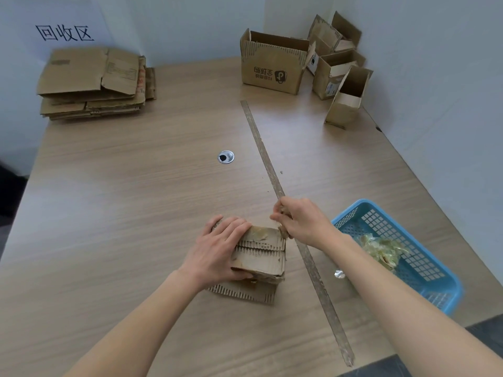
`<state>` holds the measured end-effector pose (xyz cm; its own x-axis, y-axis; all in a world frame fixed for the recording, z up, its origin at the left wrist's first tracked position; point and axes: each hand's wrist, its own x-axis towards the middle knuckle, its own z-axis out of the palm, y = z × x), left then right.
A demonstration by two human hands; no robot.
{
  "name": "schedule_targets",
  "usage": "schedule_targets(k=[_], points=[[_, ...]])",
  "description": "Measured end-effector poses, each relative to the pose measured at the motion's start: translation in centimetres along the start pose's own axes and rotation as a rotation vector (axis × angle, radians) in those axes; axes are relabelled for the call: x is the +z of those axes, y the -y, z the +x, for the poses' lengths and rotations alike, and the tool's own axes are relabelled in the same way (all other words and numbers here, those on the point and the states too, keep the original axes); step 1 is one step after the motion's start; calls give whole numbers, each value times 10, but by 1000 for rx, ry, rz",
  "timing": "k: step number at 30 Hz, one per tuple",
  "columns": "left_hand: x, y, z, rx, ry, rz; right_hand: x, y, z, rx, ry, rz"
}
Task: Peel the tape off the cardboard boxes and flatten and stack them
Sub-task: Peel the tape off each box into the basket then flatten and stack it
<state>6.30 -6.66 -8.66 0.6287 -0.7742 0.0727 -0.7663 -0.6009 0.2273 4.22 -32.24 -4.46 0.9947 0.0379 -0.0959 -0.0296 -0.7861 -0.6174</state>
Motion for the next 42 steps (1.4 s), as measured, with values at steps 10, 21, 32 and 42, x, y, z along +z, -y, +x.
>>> schedule_targets(k=[10, 21, 32, 42], points=[[-19, 11, 6, -4, 32, -24, -8, -4, -51, -48, 123, 124], [-9, -42, 6, -521, -130, -677, 36, 5, -76, -173, -173, 97], [10, -39, 7, -480, -59, -751, -2, 10, -50, 83, 74, 83], [17, -50, 7, -523, -68, -832, 13, 9, -74, 95, 44, 418]])
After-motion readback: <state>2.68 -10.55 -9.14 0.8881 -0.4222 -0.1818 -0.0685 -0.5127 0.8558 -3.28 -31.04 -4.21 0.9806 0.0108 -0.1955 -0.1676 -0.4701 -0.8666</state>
